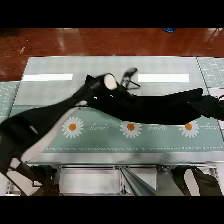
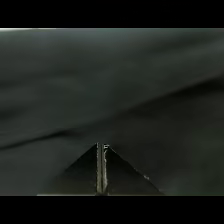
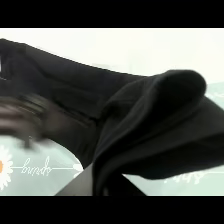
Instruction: Fold the shirts.
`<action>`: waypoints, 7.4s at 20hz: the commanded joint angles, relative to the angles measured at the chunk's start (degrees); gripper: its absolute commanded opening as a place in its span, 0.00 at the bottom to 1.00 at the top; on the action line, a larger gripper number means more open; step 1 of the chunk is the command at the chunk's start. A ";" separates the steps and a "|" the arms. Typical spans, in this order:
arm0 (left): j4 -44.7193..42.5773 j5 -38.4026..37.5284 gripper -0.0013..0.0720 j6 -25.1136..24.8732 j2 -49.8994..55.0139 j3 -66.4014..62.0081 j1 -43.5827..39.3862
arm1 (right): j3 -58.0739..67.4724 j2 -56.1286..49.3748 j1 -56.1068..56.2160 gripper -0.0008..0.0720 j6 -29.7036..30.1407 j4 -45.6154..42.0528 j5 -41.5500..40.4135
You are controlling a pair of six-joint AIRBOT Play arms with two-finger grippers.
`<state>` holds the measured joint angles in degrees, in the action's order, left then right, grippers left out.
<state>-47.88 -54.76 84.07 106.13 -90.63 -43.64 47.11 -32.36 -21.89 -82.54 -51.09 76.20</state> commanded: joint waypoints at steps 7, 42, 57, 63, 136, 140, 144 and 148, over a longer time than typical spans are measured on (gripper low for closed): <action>3.52 -8.46 0.04 0.85 8.66 -11.80 -6.08 | -0.57 3.23 -0.02 0.05 -0.85 2.84 1.16; -13.84 -4.83 0.04 5.60 -71.04 48.22 43.82 | 41.79 -41.99 33.94 0.58 -9.20 -17.55 7.80; -12.94 -4.74 0.04 5.62 -73.55 56.92 40.63 | -28.59 -17.94 21.59 0.58 -7.50 9.55 -35.58; -12.70 -3.67 0.04 5.64 -73.53 58.47 40.63 | -21.55 -39.26 24.00 0.58 15.69 32.79 -31.82; -31.67 -0.28 0.04 10.38 -26.56 16.61 29.75 | 26.14 -48.85 28.89 0.05 -16.39 -37.97 -15.19; -31.67 0.07 0.04 10.32 -25.49 16.98 30.03 | 26.14 -49.00 27.67 0.05 -16.24 -39.39 -15.72; -31.65 0.31 0.04 10.34 -25.09 16.98 30.03 | 26.14 -48.72 27.67 0.05 -16.24 -40.11 -15.41; -31.65 0.31 0.04 10.34 -25.00 16.98 30.03 | 26.14 -48.72 27.67 0.05 -16.24 -40.13 -15.41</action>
<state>-79.31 -54.46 94.30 80.90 -73.71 -13.63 73.19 -80.99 5.72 -98.65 -90.67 60.71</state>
